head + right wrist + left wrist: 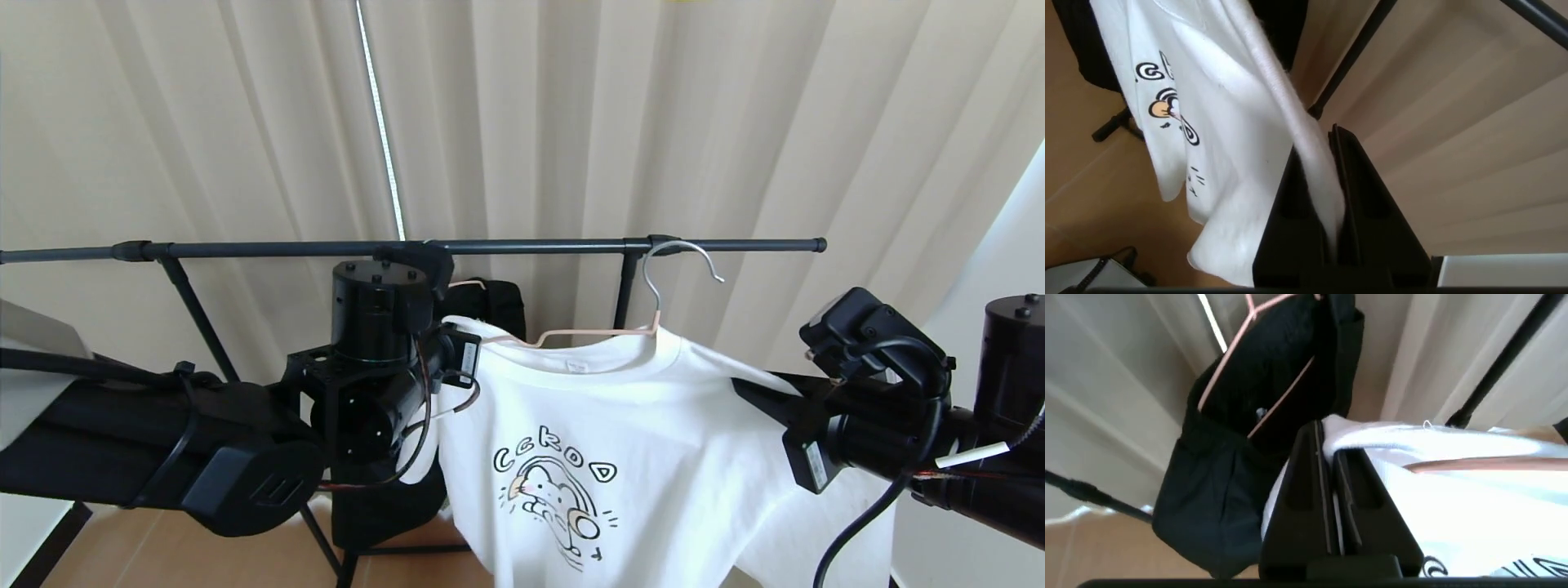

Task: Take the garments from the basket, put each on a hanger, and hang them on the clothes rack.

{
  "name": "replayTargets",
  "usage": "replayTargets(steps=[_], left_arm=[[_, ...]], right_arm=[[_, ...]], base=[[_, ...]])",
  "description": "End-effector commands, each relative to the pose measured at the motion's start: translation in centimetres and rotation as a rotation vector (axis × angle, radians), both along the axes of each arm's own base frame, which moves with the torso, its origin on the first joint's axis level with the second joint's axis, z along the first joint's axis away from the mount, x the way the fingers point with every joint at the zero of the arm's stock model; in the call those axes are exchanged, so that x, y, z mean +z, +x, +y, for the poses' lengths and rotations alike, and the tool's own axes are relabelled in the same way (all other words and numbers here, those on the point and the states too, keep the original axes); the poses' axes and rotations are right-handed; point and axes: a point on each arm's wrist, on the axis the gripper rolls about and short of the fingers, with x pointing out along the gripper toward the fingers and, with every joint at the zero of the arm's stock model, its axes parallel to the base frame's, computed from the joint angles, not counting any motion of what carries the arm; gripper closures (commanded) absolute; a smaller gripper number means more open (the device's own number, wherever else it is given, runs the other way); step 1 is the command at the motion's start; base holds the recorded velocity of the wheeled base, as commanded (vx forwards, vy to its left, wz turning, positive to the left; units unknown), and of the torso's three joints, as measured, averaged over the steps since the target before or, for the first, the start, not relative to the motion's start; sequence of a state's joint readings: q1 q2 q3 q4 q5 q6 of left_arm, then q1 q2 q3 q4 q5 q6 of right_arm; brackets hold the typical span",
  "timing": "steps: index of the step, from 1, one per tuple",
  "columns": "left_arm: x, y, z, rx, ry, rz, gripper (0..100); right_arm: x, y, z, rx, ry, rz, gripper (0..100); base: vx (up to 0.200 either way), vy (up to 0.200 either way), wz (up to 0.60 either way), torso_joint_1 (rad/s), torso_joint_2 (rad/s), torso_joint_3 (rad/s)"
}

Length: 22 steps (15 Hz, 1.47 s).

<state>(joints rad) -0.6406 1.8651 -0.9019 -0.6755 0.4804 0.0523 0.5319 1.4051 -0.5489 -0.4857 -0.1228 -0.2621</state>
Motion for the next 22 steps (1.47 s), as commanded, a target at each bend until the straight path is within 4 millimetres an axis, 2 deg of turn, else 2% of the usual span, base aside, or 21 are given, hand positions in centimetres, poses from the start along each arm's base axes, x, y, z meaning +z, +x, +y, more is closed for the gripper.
replayTargets(steps=[1,6,13,17,22], left_arm=[[1.3,-1.0,-0.7,-0.040,-0.006,-0.036,100],[1.4,-1.7,-1.7,-0.085,0.027,-0.045,100],[4.2,-3.0,-4.4,-0.180,0.039,-0.139,100],[5.8,-2.8,-5.3,-0.198,0.045,-0.195,100],[6.8,-4.0,-6.6,-0.245,0.022,-0.223,100]], right_arm=[[-0.1,0.4,0.3,0.000,0.002,0.005,100],[0.7,0.1,0.9,0.014,0.056,-0.014,100],[-0.9,1.2,3.0,0.021,0.108,0.031,100],[-2.2,2.1,4.3,0.004,0.095,0.029,100],[-2.7,2.0,5.1,0.023,0.092,0.047,100]], base=[[0.000,0.000,0.00,0.000,0.00,0.000],[0.000,0.000,0.00,0.000,0.00,0.000],[0.000,0.000,0.00,0.000,0.00,0.000],[0.000,0.000,0.00,0.000,0.00,0.000],[0.000,0.000,0.00,0.000,0.00,0.000]])
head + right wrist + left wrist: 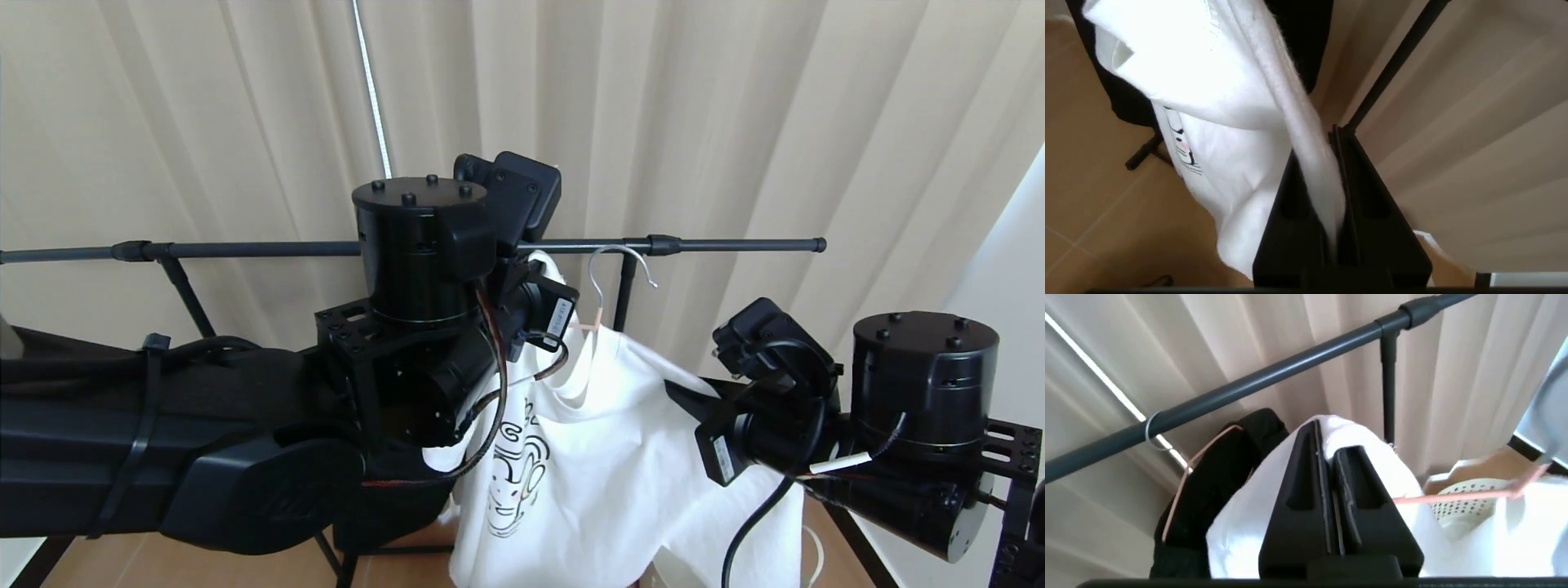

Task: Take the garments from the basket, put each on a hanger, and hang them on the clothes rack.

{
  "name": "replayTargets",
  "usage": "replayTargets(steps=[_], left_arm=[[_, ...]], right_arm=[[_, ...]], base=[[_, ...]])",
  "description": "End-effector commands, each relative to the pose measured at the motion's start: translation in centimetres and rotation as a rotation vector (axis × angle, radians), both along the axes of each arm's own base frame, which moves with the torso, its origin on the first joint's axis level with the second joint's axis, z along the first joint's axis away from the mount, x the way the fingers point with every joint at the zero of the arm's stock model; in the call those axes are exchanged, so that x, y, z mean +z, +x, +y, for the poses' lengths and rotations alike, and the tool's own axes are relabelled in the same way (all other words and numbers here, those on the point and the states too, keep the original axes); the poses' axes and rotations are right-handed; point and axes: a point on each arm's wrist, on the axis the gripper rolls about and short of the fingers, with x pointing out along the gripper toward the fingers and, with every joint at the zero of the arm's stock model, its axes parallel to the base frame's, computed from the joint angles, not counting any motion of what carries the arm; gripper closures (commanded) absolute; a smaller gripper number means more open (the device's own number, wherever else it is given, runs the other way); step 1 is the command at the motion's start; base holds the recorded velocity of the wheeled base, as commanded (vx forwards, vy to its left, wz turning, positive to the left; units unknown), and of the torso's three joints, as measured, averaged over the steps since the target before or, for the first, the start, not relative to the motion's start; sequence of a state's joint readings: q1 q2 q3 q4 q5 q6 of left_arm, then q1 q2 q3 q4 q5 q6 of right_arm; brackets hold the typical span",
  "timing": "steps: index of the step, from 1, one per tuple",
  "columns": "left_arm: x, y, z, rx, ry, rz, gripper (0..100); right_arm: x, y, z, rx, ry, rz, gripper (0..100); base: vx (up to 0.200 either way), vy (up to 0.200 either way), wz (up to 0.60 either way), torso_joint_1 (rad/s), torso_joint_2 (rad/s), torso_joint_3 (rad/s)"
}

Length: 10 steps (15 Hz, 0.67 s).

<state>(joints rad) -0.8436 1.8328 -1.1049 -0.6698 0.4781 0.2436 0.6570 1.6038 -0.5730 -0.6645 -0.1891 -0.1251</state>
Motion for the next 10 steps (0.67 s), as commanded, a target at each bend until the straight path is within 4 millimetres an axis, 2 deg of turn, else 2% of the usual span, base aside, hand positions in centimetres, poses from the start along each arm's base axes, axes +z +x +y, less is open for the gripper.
replayTargets(steps=[1,6,10], left_arm=[[0.3,-0.4,-0.4,-0.015,-0.009,-0.008,100],[0.6,-1.3,-1.1,-0.047,-0.017,-0.015,100],[0.7,-1.3,-1.1,-0.047,-0.021,-0.018,100]], right_arm=[[-0.5,0.1,0.4,0.004,0.001,0.019,100],[0.4,0.3,0.6,-0.015,0.136,-0.027,100],[1.3,0.5,0.6,-0.025,0.225,-0.062,100]], base=[[0.000,0.000,0.00,0.000,0.00,0.000],[0.000,0.000,0.00,0.000,0.00,0.000],[0.000,0.000,0.00,0.000,0.00,0.000]])
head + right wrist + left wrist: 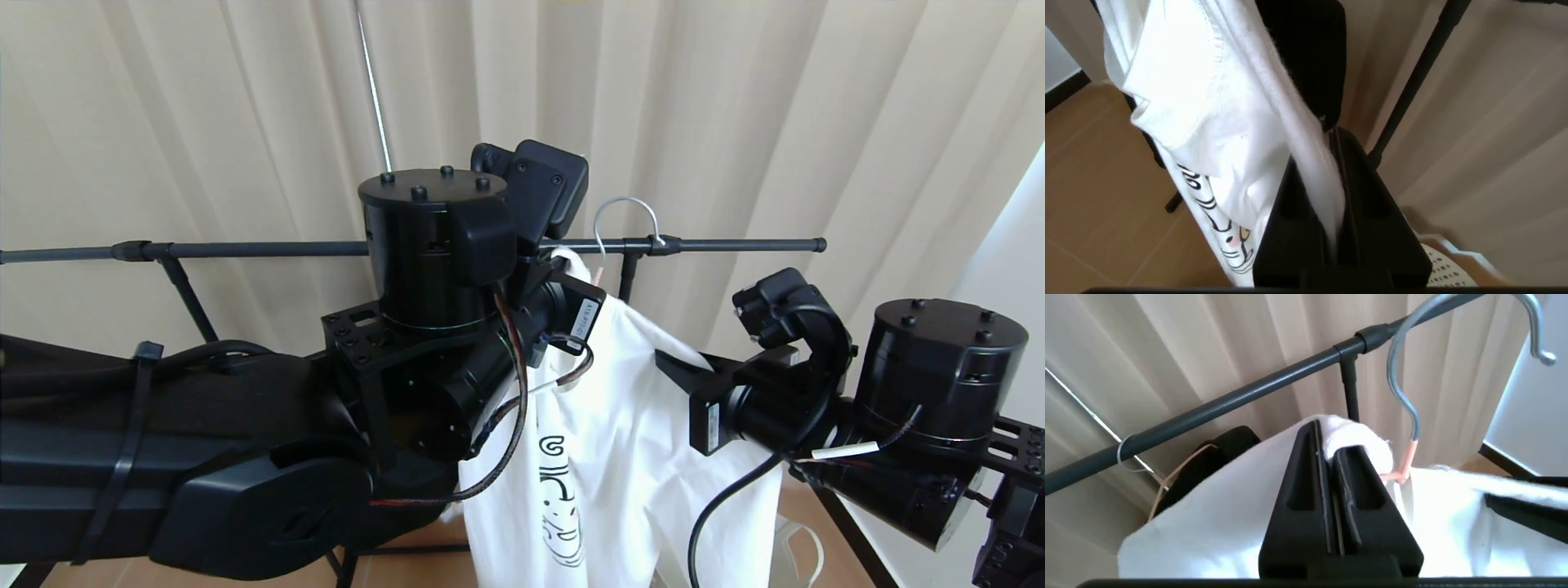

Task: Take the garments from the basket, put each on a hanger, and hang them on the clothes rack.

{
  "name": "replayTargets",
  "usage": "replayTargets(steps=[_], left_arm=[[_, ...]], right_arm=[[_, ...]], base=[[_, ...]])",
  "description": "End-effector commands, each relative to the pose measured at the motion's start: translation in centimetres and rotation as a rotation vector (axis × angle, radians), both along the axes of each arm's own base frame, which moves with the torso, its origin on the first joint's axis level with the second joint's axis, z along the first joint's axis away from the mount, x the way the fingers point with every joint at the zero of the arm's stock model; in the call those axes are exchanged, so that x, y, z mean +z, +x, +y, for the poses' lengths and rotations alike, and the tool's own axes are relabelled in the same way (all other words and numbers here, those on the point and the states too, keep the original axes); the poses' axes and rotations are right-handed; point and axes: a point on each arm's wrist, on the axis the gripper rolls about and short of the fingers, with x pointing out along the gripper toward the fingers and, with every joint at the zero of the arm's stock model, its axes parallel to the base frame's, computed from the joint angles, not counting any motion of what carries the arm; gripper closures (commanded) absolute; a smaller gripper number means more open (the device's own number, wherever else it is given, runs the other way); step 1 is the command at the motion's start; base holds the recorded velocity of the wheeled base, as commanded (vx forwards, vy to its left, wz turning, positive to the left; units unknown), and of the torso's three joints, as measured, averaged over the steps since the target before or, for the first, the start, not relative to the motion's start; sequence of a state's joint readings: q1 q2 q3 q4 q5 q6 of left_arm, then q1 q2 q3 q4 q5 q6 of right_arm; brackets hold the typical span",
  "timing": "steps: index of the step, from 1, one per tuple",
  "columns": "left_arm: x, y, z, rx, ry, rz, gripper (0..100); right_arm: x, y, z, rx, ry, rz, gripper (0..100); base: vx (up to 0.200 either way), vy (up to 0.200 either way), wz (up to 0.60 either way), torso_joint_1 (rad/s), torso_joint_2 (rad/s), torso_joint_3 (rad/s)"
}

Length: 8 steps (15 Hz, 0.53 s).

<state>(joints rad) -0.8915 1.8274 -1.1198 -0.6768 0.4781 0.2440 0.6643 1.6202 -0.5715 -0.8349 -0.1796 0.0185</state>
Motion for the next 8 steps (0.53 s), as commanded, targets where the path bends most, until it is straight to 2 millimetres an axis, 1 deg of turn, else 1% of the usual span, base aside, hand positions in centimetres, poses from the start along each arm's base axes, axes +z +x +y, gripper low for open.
replayTargets(steps=[1,4,6,8], left_arm=[[0.1,0.0,0.0,0.001,-0.004,-0.003,100],[0.5,-0.4,0.4,-0.001,-0.011,-0.009,100],[0.0,-0.4,0.5,0.002,0.000,0.002,100],[-1.0,-0.3,0.9,0.007,0.031,0.022,100]], right_arm=[[0.2,0.0,0.0,-0.004,0.021,-0.010,100],[0.7,0.2,0.0,-0.011,0.080,-0.030,100],[0.7,0.2,0.0,-0.011,0.087,-0.037,100],[0.8,0.2,0.0,-0.013,0.091,-0.040,100]], base=[[0.000,0.000,0.00,0.000,0.00,0.000],[0.000,0.000,0.00,0.000,0.00,0.000],[0.000,0.000,0.00,0.000,0.00,0.000],[0.000,0.000,0.00,0.000,0.00,0.000]])
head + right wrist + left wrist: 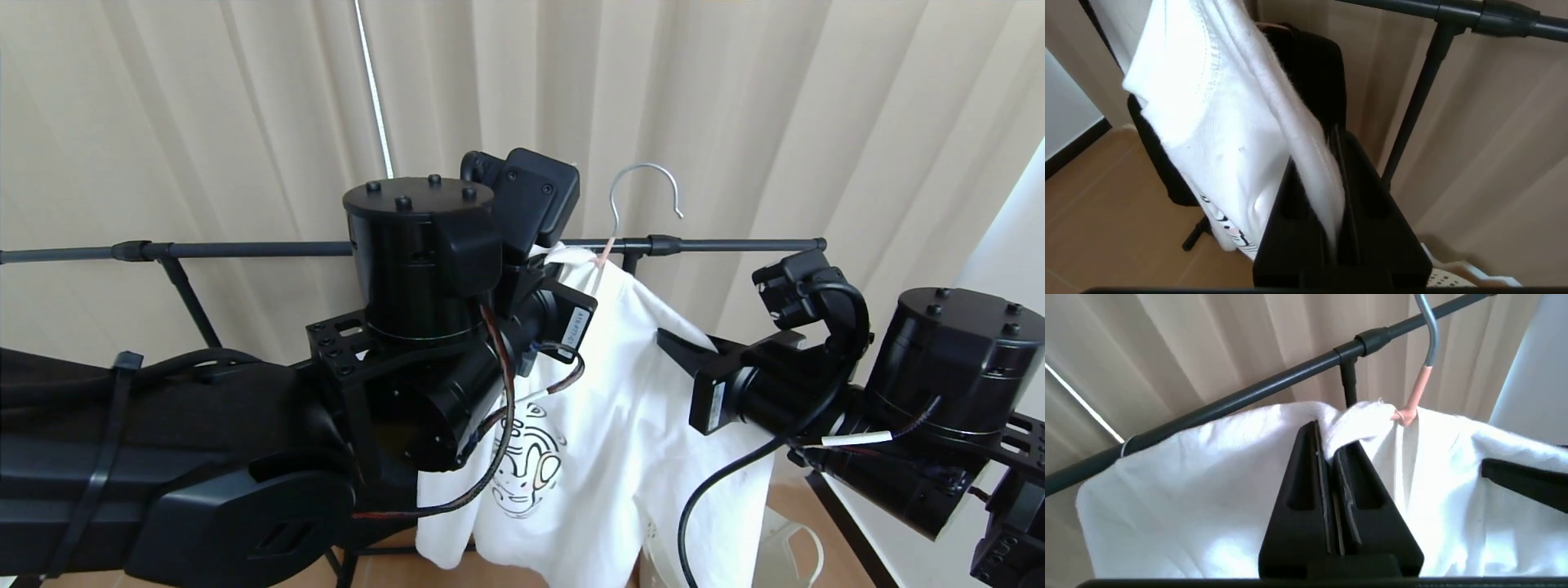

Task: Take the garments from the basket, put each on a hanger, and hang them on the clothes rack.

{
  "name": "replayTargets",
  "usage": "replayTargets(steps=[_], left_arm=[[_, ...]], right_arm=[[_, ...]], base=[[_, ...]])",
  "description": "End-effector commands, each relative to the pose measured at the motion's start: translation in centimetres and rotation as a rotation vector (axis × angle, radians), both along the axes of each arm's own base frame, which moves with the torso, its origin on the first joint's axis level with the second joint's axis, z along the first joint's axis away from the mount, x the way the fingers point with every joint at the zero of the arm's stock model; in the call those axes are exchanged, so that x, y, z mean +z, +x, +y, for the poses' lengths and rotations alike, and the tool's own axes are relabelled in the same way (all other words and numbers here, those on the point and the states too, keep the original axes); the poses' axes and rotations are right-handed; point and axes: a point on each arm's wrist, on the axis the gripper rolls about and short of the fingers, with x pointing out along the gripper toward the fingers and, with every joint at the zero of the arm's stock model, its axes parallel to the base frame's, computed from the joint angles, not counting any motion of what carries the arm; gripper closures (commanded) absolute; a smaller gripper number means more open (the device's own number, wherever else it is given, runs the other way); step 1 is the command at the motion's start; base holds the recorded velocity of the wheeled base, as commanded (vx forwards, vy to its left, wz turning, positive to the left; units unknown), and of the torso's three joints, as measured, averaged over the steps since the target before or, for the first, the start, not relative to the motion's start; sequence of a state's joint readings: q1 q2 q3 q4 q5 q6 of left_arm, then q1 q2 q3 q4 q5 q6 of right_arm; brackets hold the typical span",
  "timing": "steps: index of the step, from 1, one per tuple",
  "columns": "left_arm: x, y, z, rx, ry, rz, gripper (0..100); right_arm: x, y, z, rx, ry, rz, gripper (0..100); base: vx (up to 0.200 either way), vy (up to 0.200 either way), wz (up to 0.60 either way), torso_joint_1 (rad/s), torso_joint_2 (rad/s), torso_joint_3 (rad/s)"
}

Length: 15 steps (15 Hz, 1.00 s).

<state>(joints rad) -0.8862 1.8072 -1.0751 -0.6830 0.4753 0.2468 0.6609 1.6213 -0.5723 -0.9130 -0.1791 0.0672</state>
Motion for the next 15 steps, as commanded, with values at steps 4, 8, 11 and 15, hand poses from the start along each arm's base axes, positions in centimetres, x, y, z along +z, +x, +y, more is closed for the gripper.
replayTargets(steps=[4,8,11,15], left_arm=[[-1.1,0.0,0.3,0.004,0.032,0.025,100],[-1.5,-0.2,0.5,-0.019,0.052,0.011,0],[-1.4,-0.1,1.0,-0.011,0.032,-0.011,0],[-0.4,-1.0,3.5,-0.050,-0.012,-0.062,0]], right_arm=[[0.2,0.1,0.0,-0.003,0.010,-0.015,100],[0.2,0.1,0.0,-0.003,0.013,-0.017,100],[0.1,0.3,-0.2,-0.014,0.012,-0.013,100],[0.3,1.2,-1.9,-0.033,0.022,-0.016,100]], base=[[0.000,0.000,0.00,0.000,0.00,0.000],[0.000,0.000,0.00,0.000,0.00,0.000],[0.000,0.000,0.00,0.000,0.00,0.000],[0.000,0.000,0.00,0.000,0.00,0.000]])
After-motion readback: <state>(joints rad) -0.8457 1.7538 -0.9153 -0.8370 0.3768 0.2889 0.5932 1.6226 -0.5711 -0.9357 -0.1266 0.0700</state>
